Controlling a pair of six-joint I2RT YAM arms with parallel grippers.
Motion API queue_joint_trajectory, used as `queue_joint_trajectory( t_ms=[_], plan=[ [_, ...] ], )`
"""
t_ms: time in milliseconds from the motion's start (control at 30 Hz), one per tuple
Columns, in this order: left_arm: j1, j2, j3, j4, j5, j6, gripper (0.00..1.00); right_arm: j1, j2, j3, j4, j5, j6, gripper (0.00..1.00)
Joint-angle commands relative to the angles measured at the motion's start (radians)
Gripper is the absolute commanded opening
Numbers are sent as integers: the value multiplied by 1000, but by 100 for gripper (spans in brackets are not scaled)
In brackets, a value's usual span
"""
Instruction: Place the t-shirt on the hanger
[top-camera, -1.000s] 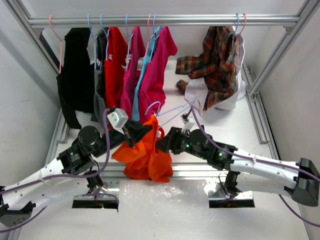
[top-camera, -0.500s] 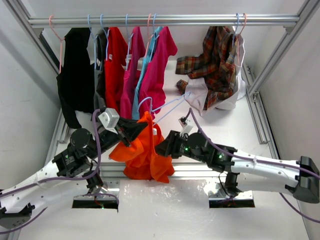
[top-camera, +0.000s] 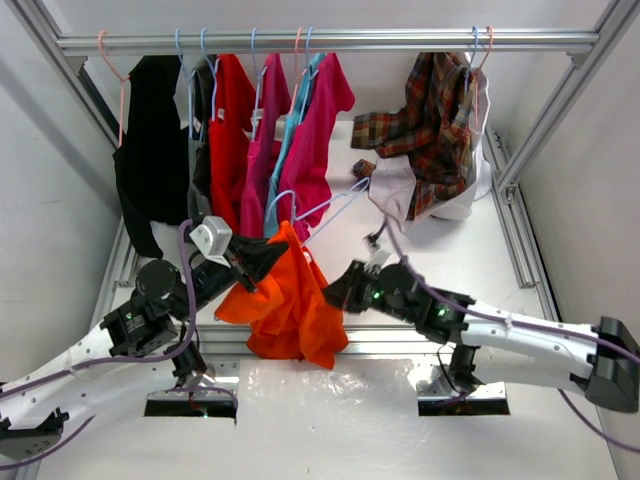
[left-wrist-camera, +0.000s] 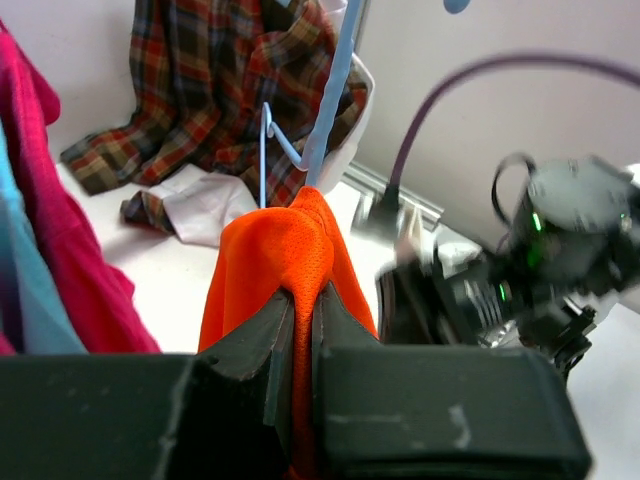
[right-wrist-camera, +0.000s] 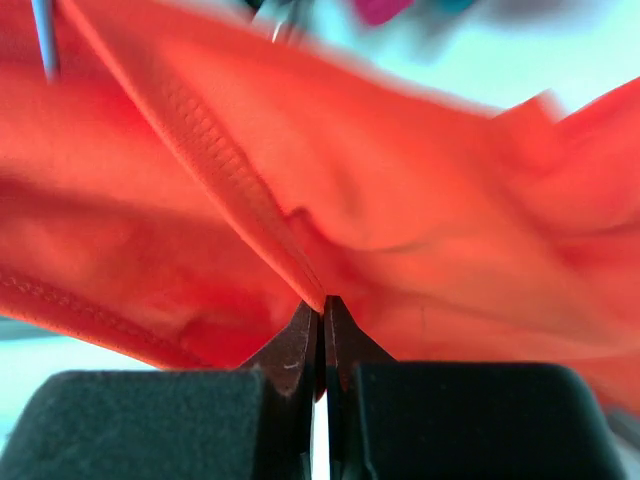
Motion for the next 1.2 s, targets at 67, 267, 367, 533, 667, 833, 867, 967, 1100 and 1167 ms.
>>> queue_joint_trajectory(
  t_ms=[67, 267, 367, 533, 667, 833, 867, 967, 1100, 1167],
  plan=[
    [0, -70, 57, -51, 28, -5, 0, -293, -103, 20, -137, 16, -140, 0],
    [-1, -151, 41, -99, 195, 6, 0, -597, -96, 87, -207, -86, -278, 0],
    [-1, -178, 35, -96, 272, 8, 0, -734, -51, 135, -183, -211, -297, 0],
    [0, -135, 87, -213, 233, 15, 0, -808, -42, 314, -281, -212, -424, 0],
    [-1, -96, 113, -266, 214, 31, 0, -820, -16, 461, -377, -211, -553, 0],
    [0, -58, 124, -235, 159, 25, 0, -818, 91, 679, -537, -452, -663, 0],
    [-1, -49, 130, -217, 116, 20, 0, -817, 114, 705, -563, -533, -677, 0],
    [0, 12, 178, -99, 120, 35, 0, -734, 173, 782, -611, -762, -721, 0],
    [0, 275, 380, -50, 206, 89, 0, -614, 269, 1052, -729, -944, -789, 0],
    [0, 357, 509, -56, 308, 107, 0, -588, 332, 1231, -807, -1003, -820, 0]
  ],
)
